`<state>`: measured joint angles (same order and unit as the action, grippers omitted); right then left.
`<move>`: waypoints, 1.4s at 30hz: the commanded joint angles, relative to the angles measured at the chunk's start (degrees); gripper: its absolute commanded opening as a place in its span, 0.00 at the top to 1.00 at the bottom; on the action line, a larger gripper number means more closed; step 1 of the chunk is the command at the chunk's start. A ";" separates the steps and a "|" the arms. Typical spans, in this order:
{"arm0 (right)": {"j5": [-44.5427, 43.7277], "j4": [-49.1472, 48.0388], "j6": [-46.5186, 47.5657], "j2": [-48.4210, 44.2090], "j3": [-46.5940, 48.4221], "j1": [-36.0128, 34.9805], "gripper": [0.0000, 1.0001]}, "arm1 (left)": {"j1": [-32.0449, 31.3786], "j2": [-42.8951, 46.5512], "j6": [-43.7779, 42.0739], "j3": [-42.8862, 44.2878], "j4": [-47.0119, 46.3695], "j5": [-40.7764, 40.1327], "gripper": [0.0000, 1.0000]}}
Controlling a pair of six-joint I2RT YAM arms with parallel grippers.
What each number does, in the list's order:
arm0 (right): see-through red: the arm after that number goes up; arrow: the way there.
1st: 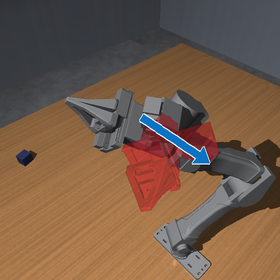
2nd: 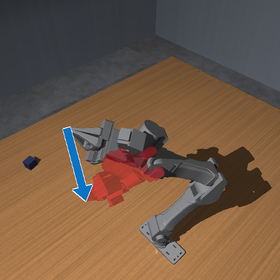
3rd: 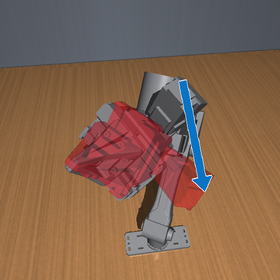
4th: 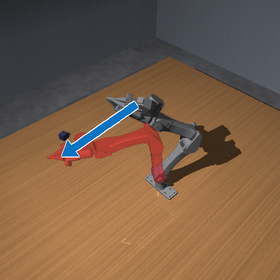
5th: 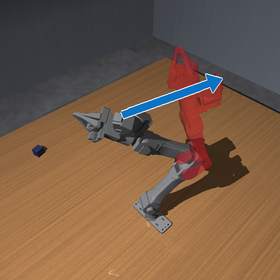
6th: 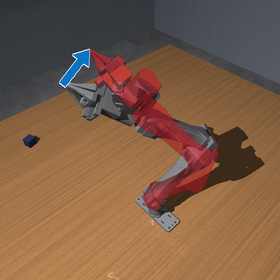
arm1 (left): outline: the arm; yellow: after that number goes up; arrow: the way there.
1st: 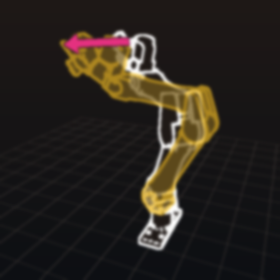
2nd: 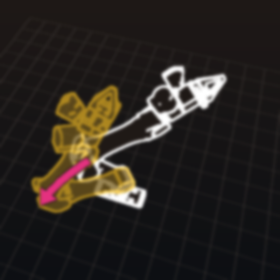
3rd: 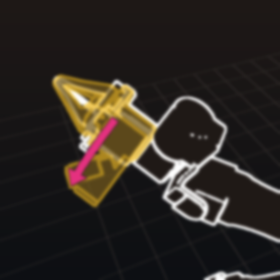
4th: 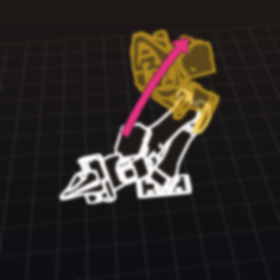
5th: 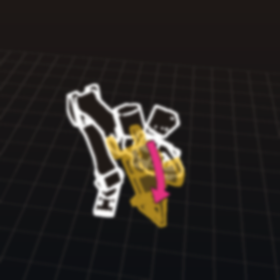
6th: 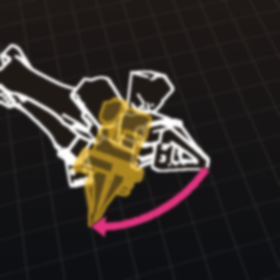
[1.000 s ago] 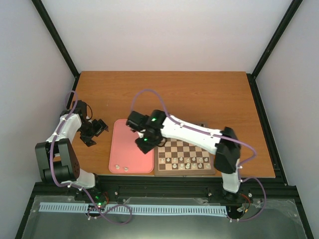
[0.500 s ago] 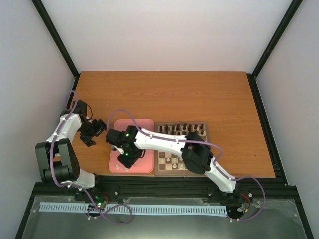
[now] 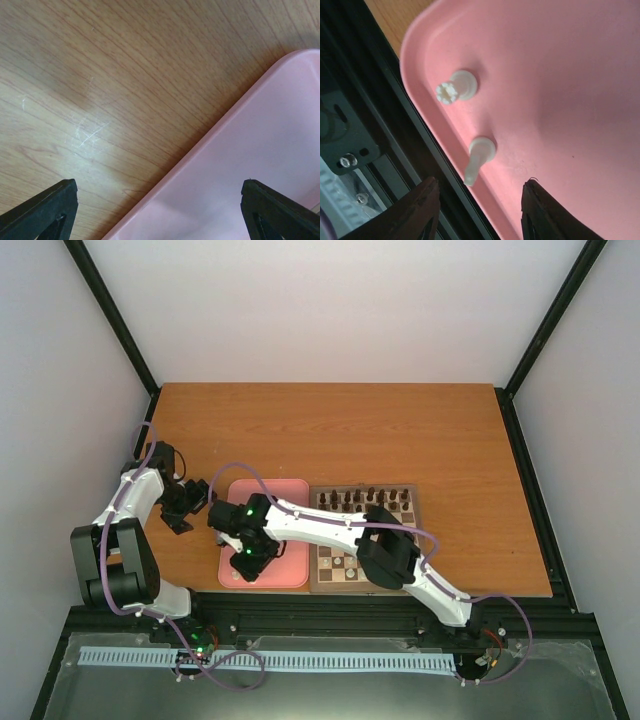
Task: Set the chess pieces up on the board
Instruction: Pick up the chess piece from the storage box.
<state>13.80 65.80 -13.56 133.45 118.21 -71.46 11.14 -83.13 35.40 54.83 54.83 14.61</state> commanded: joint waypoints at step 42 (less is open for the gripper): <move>-15.88 2.61 -8.78 -14.72 -11.72 2.12 0.97 | -0.44 -0.46 0.56 1.32 -0.71 1.03 0.00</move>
<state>4.73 67.85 -16.34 129.67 113.36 -70.61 11.09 -83.13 35.40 54.83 54.81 14.85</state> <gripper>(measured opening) 0.039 0.998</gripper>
